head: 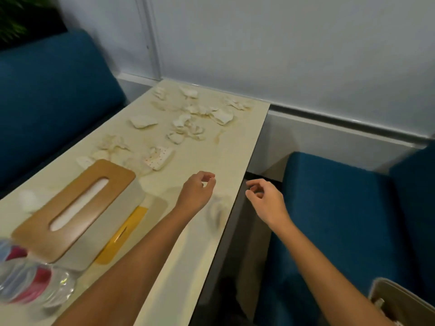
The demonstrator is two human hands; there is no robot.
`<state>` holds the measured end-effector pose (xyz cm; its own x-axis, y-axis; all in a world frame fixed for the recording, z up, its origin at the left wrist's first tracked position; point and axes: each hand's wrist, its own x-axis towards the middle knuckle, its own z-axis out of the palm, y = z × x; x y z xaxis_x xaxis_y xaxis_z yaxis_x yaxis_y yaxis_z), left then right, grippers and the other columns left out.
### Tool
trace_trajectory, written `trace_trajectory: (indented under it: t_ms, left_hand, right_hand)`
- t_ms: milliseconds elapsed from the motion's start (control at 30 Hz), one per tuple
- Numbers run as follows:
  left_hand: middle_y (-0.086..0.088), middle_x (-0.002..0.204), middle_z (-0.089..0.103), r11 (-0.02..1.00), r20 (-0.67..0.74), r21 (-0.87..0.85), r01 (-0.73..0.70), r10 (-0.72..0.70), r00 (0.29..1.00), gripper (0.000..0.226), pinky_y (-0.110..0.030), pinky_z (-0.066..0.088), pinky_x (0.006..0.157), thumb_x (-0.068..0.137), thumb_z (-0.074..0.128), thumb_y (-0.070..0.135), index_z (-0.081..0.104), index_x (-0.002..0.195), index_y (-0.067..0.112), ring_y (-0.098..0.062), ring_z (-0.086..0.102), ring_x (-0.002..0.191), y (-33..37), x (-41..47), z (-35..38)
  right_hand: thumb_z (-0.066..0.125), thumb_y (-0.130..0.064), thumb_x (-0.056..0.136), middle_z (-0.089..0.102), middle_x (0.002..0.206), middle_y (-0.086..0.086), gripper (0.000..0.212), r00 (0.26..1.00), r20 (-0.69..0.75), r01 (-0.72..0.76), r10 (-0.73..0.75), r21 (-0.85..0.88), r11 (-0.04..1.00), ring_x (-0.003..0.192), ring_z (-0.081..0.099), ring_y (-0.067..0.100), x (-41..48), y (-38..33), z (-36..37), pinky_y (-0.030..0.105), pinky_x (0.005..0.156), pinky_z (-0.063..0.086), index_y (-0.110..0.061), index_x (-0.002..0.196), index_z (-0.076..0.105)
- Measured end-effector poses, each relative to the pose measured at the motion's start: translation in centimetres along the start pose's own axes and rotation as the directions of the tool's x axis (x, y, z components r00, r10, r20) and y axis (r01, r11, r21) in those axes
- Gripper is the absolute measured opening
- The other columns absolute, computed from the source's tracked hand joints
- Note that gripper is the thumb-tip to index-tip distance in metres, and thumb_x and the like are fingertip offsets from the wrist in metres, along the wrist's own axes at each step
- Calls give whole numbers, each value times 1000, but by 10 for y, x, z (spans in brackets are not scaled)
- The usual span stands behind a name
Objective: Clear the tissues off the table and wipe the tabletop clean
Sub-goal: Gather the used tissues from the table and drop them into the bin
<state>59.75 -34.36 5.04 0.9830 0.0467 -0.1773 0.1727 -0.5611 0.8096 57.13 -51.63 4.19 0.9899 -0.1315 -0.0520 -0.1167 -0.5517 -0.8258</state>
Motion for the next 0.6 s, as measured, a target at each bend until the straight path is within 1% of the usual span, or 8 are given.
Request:
trace_trajectory:
  t_ms: [133, 200, 267, 367, 467, 600]
  left_hand:
    - [-1, 119, 60, 999, -107, 6, 54, -53, 993, 24, -25, 39, 86, 94, 49, 26, 60, 114, 19, -17, 56, 105, -25, 25, -27]
    - [-2, 122, 57, 997, -152, 35, 72, -66, 986, 25, -24, 39, 86, 93, 50, 27, 59, 115, 20, -17, 55, 104, -34, 41, -38]
    - [-4, 126, 52, 993, -195, 70, 91, -76, 978, 28, -28, 39, 90, 93, 52, 27, 56, 119, 19, -20, 52, 110, -40, 59, -48]
    - [-7, 132, 44, 981, -256, 115, 154, -121, 959, 37, -33, 37, 98, 91, 55, 27, 51, 126, 17, -24, 46, 119, -43, 89, -63]
    - [-10, 133, 41, 967, -318, 141, 213, -159, 935, 44, -34, 36, 99, 88, 58, 24, 46, 130, 16, -25, 42, 123, -45, 117, -75]
    - [-9, 139, 35, 918, -353, 234, 321, -227, 908, 58, -36, 36, 101, 86, 60, 28, 37, 138, 17, -26, 35, 129, -53, 148, -83]
  right_hand:
    - [53, -16, 92, 53, 101, 0, 20, 994, 100, 35, -35, 9, 999, 74, 49, 3, 25, -11, 33, 8, 62, 36, -16, 111, 59]
    - [53, -16, 92, 54, 105, 1, 20, 990, 134, 45, -46, 7, 999, 78, 50, 4, 42, -15, 47, 13, 65, 38, -17, 111, 60]
    - [52, -15, 92, 55, 108, 2, 19, 984, 171, 57, -57, 5, 998, 79, 50, 4, 62, -19, 58, 15, 69, 39, -17, 110, 60]
    - [52, -13, 92, 55, 108, 4, 18, 971, 227, 83, -80, -5, 996, 79, 51, 6, 99, -27, 73, 12, 66, 38, -15, 109, 60]
    - [53, -12, 92, 56, 109, 5, 19, 952, 282, 131, -119, -24, 991, 79, 52, 7, 138, -37, 85, 13, 69, 37, -14, 109, 60]
    - [53, -11, 91, 56, 109, 4, 21, 917, 357, 203, -179, -32, 979, 73, 50, 2, 183, -47, 101, 9, 63, 37, -13, 111, 60]
